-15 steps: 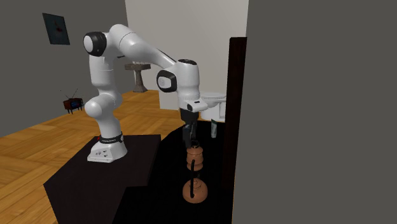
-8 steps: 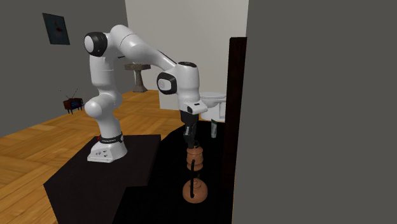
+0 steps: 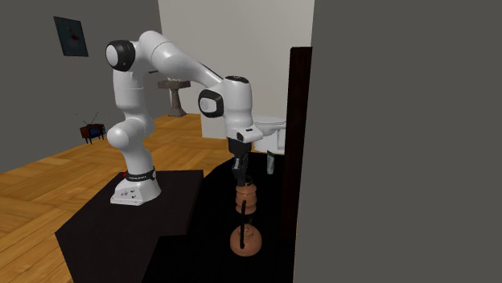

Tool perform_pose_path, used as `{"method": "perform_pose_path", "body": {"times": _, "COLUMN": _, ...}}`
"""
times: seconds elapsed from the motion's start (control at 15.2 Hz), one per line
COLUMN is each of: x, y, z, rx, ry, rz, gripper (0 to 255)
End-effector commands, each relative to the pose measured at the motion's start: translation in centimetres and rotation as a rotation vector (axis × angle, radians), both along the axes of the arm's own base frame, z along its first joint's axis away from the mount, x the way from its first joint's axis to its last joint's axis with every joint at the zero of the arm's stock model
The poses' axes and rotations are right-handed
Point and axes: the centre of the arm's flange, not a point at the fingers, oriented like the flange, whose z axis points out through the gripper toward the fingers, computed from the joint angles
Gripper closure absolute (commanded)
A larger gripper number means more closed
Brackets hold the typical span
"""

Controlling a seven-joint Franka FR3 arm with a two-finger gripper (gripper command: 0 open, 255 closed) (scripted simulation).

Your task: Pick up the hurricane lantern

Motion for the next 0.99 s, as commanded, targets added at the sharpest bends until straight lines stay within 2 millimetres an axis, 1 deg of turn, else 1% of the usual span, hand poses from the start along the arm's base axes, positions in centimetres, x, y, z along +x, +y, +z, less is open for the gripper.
{"method": "perform_pose_path", "body": {"times": 0.0, "x": 0.0, "y": 0.0, "z": 1.0, "rx": 0.000, "ry": -0.001, "rz": 0.000, "gripper": 255}}
{"method": "perform_pose_path", "body": {"times": 0.79, "x": 0.0, "y": 0.0, "z": 7.3, "rx": 0.000, "ry": -0.001, "rz": 0.000, "gripper": 255}}
{"method": "perform_pose_path", "body": {"times": 0.92, "x": 0.0, "y": 0.0, "z": 7.4, "rx": 0.000, "ry": -0.001, "rz": 0.000, "gripper": 255}}
